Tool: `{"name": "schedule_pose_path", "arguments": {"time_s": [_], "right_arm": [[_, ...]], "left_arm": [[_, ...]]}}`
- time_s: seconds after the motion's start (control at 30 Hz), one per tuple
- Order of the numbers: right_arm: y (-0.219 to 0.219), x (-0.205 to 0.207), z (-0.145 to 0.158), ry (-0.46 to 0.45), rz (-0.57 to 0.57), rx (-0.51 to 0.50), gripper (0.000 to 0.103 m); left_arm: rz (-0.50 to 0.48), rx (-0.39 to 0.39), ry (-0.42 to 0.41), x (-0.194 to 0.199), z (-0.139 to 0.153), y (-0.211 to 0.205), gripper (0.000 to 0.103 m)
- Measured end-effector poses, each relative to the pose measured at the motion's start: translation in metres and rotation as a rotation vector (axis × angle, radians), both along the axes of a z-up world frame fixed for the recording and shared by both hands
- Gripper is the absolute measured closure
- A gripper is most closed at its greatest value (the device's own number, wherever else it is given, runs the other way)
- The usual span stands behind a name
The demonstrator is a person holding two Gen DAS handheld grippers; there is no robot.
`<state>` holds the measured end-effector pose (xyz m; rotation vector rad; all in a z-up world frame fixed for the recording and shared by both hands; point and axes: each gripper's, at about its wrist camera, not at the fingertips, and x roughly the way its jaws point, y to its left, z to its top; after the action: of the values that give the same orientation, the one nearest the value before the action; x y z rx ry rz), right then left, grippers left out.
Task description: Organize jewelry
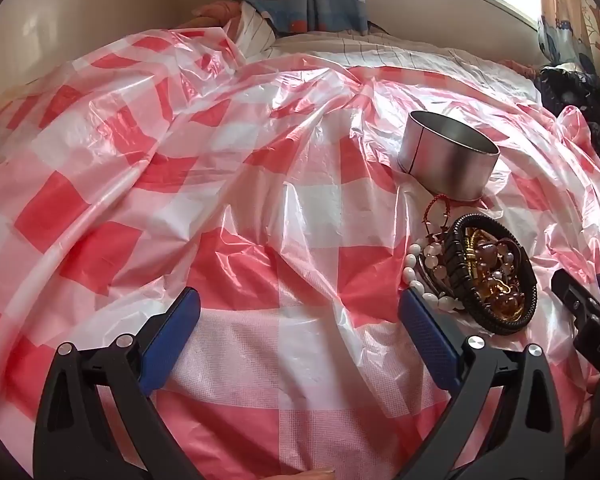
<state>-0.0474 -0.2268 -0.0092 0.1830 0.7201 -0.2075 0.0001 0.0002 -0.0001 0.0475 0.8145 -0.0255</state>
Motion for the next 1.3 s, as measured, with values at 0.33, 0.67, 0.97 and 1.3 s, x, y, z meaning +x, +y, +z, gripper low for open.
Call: {"name": "schedule_pose_path", "arguments": {"time_s": [0.33, 0.67, 0.97, 1.3], "right_arm": [[0.000, 0.001, 0.000, 0.001, 0.000, -0.002, 0.007], [0.000, 0.001, 0.000, 0.001, 0.000, -0.002, 0.007], [0.001, 0.001, -0.001, 0.001, 0.000, -0.003, 0.007], [0.001, 0.001, 0.000, 0.001, 0.000, -0.004, 0.007]], "left_arm": [[0.006, -0.012, 0.035, 0.005, -0.008, 0.000, 0.007], [0.010, -0.009, 0.034, 0.005, -0.010, 0.000, 0.007], [0.013, -0.013, 0.044, 0.004, -0.012, 0.002, 0.007], [0.016, 0.005, 0.049, 0.006, -0.014, 0.000, 0.007]]}}
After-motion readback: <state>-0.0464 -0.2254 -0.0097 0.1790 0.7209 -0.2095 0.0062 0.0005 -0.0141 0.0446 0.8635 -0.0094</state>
